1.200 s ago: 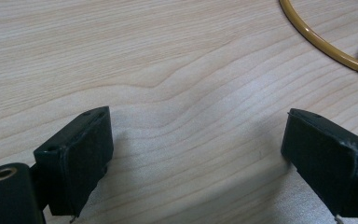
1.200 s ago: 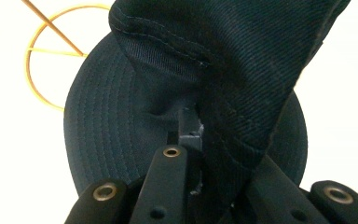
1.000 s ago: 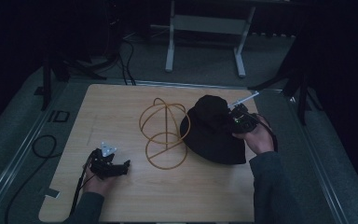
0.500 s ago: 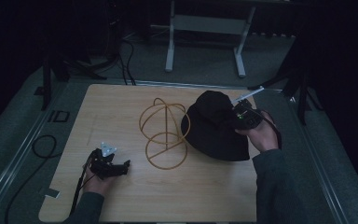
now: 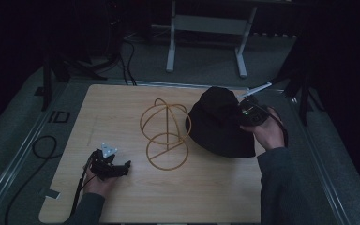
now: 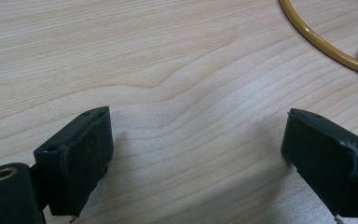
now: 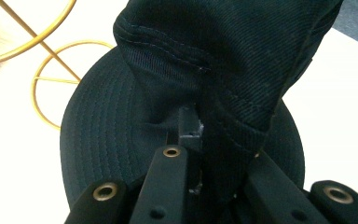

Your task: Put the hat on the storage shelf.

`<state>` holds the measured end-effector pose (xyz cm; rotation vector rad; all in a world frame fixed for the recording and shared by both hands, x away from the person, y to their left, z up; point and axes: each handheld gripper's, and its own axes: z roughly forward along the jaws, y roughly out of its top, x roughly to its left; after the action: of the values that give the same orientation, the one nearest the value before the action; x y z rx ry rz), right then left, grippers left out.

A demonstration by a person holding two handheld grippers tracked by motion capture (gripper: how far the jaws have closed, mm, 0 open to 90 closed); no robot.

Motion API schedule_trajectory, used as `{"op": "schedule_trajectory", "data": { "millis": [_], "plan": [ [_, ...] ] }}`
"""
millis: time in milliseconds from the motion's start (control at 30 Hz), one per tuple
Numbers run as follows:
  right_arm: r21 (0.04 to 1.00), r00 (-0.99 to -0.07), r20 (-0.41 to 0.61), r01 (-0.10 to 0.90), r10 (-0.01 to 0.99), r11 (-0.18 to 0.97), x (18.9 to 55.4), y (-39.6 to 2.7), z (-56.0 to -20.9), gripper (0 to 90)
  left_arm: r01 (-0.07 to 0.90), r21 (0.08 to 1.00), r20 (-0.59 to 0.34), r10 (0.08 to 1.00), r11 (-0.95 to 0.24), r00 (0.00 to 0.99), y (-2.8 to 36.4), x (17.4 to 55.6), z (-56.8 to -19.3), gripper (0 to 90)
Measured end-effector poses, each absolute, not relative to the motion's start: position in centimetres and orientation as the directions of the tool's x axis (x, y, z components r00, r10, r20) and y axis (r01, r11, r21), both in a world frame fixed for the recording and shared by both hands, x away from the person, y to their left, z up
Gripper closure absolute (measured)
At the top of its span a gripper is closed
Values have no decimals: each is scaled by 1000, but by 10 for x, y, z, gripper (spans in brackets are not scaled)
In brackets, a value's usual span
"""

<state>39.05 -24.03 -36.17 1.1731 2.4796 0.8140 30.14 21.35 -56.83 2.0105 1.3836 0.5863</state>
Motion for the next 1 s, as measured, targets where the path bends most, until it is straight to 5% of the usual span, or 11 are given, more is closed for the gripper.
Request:
{"op": "schedule_trajectory", "data": {
  "millis": [1000],
  "plan": [
    [691, -598, 4, 581, 801, 430, 385, -256, -322, 877, 660, 705, 13, 935, -259, 353, 214, 301, -568, 94]
  ]
}}
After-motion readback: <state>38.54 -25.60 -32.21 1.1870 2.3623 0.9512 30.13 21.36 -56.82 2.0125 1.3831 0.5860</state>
